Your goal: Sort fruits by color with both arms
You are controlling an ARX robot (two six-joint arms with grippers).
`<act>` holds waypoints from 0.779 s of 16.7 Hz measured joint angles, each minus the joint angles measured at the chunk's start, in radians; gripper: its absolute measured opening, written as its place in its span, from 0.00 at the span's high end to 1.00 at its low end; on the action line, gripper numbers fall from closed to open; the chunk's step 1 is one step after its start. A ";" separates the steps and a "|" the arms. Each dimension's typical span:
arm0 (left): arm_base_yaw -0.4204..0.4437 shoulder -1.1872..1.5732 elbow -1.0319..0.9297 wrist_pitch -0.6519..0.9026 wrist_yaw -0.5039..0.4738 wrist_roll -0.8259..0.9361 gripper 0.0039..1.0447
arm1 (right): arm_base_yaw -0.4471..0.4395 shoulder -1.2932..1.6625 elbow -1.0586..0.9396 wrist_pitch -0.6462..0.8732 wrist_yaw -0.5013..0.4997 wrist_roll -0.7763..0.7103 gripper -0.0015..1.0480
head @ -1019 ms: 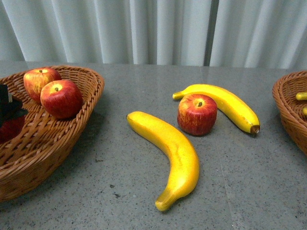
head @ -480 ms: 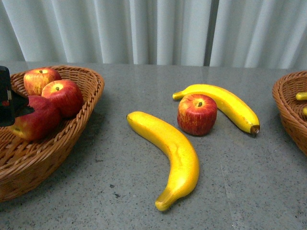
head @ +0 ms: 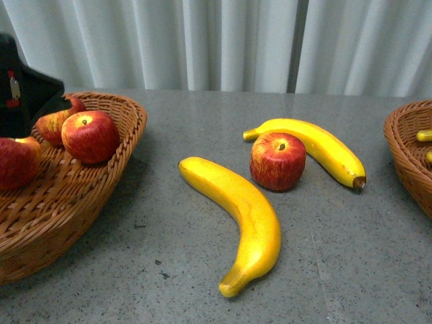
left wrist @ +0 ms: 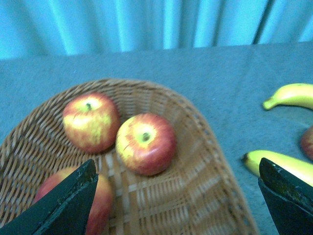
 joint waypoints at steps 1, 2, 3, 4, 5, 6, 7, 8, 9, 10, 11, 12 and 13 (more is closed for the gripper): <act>-0.031 -0.005 0.020 0.010 0.008 0.037 0.06 | 0.000 0.000 0.000 0.000 0.000 0.000 0.06; -0.050 0.018 0.051 0.024 0.018 0.058 0.06 | 0.000 0.000 0.000 0.000 0.000 0.000 0.06; -0.076 0.063 0.097 0.021 0.062 0.088 0.06 | 0.000 0.000 0.000 0.000 0.000 0.000 0.06; -0.099 0.112 0.140 0.004 0.099 0.116 0.06 | 0.000 0.000 0.000 0.000 0.000 0.000 0.06; -0.132 0.173 0.197 -0.049 0.158 0.161 0.06 | 0.000 0.000 0.000 0.000 0.000 0.000 0.06; -0.177 0.240 0.261 -0.104 0.211 0.216 0.06 | 0.000 0.000 0.000 0.000 0.000 0.000 0.06; -0.216 0.296 0.321 -0.151 0.238 0.262 0.06 | 0.000 0.000 0.000 0.000 0.000 0.000 0.06; -0.257 0.356 0.382 -0.192 0.235 0.310 0.06 | 0.000 0.000 0.000 0.000 0.000 0.000 0.06; -0.285 0.407 0.434 -0.226 0.230 0.346 0.06 | 0.000 0.000 0.000 0.000 0.000 0.000 0.06; -0.300 0.462 0.489 -0.242 0.219 0.379 0.06 | 0.000 0.000 0.000 0.000 0.000 0.000 0.06; -0.310 0.523 0.548 -0.266 0.208 0.393 0.06 | 0.000 0.000 0.000 0.000 0.000 0.000 0.06; -0.323 0.587 0.605 -0.287 0.203 0.409 0.06 | 0.000 0.000 0.000 0.000 0.000 0.000 0.06; -0.333 0.635 0.644 -0.303 0.200 0.412 0.06 | 0.000 0.000 0.000 0.000 0.000 0.000 0.06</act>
